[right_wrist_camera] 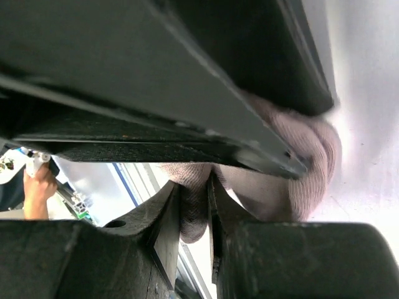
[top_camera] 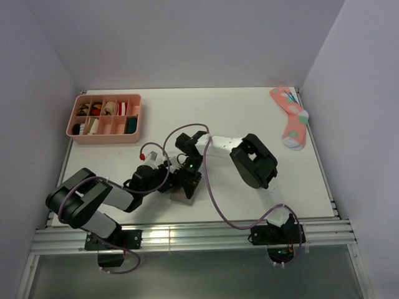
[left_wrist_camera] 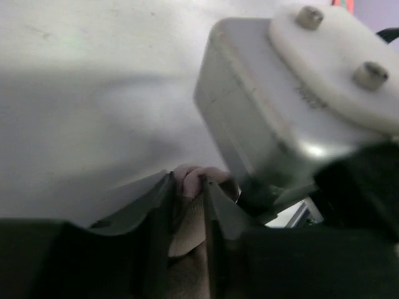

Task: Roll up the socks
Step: Roll the sock at the center of the board.

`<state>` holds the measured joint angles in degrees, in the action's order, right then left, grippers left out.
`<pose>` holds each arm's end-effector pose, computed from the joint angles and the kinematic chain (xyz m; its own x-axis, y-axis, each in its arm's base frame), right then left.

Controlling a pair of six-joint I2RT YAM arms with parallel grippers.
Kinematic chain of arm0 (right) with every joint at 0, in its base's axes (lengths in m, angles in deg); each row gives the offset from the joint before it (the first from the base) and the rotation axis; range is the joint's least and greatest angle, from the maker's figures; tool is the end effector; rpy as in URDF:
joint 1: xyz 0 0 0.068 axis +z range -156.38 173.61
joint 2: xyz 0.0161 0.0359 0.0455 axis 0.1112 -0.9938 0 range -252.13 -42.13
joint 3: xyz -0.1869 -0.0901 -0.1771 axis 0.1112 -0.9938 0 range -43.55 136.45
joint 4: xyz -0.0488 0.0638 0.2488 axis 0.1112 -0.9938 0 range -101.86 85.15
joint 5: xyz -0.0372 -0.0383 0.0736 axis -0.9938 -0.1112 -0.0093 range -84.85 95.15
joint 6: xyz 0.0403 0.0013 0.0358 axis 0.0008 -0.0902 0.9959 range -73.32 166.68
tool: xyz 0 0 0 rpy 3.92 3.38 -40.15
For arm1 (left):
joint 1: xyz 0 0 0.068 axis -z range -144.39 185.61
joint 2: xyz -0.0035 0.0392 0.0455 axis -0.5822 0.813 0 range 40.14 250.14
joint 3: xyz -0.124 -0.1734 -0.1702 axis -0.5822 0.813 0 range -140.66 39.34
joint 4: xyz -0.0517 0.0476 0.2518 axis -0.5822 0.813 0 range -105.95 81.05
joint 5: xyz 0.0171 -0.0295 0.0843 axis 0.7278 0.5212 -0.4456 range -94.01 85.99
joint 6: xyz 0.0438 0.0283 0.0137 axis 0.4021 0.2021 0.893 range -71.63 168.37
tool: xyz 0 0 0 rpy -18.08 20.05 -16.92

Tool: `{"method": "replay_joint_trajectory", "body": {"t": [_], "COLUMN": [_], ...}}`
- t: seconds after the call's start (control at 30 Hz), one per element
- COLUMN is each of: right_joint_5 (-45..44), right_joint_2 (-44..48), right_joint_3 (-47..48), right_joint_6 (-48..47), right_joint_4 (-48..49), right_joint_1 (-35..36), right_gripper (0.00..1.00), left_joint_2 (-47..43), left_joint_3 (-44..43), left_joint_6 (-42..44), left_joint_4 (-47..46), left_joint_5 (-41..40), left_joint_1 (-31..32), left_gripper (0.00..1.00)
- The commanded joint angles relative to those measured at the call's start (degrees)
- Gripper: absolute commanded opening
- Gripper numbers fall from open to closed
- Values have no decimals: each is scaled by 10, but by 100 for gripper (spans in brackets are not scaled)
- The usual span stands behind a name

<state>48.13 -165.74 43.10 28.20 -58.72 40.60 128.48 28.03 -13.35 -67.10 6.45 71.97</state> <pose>0.2527 0.3065 0.1340 -0.4796 -0.8539 -0.2023 -0.7171 0.2485 0.6512 0.1764 -0.1379 0.1046 -0.7958 -0.4895 -0.3566 0.0291 0.5573 -0.8298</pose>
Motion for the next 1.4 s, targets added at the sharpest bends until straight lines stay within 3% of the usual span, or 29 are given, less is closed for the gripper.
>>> {"method": "replay_joint_trajectory", "body": {"t": [0.0,0.23,0.57,0.63,0.9,1.17,1.37], "right_joint_5": [-130,-133,-135,-133,-127,-113,-113], "right_joint_2": [-56,-68,-84,-86,-97,-124,-141], "right_joint_3": [6,15,32,33,49,91,117], "right_joint_6": [-9,-7,-7,-8,-23,-59,-76], "right_joint_4": [84,76,66,65,45,-7,-33], "right_joint_1": [1,1,2,1,1,1,1], "right_gripper": [19,19,19,19,19,19,19], "left_joint_2": [-40,-101,-212,-251,-409,-395,-392], "left_joint_3": [-5,4,25,37,71,55,75], "left_joint_6": [25,37,57,49,91,131,149], "left_joint_4": [20,85,220,248,300,304,270], "left_joint_5": [-18,-64,-102,-134,-140,-185,-187], "left_joint_1": [4,3,3,3,21,99,117], "left_gripper": [34,44,49,54,54,53,53]}}
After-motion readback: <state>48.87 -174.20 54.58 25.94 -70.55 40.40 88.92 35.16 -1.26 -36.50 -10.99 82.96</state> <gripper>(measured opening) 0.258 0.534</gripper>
